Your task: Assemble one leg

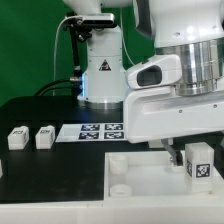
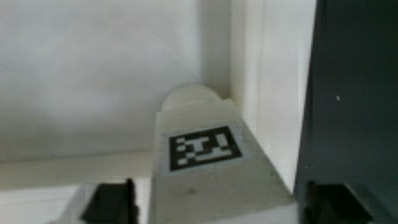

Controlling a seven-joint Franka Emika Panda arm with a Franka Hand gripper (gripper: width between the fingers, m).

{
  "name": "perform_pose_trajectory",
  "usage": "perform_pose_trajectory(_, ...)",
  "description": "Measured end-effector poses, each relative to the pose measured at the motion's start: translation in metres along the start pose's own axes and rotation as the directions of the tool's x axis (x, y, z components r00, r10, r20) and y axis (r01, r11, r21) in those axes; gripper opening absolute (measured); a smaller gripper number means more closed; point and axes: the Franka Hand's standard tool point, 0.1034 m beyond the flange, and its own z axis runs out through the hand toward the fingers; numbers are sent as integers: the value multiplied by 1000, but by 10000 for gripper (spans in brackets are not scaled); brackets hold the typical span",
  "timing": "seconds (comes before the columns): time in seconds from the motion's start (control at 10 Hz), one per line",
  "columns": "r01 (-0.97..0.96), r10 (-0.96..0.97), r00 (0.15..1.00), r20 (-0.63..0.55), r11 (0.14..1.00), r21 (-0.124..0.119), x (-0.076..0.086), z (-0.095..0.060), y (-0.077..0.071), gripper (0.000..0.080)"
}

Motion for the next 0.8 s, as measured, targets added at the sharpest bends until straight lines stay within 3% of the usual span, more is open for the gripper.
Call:
perform_pose_trajectory(0.1, -96, 96, 995, 1, 995, 1, 0, 0, 0, 295)
perform_pose_trajectory(0.3, -320, 319, 948, 4, 948, 7, 0, 0, 2, 297)
perform_pose_trajectory(0.4, -470, 470, 882, 9, 882, 15, 1, 0, 3, 297)
perform_pose_trajectory(0.5, -606, 606, 795, 14, 795, 16, 0, 0, 3, 297)
perform_pose_trajectory(0.8, -941, 937, 339, 84, 339, 20, 1, 0, 2, 297)
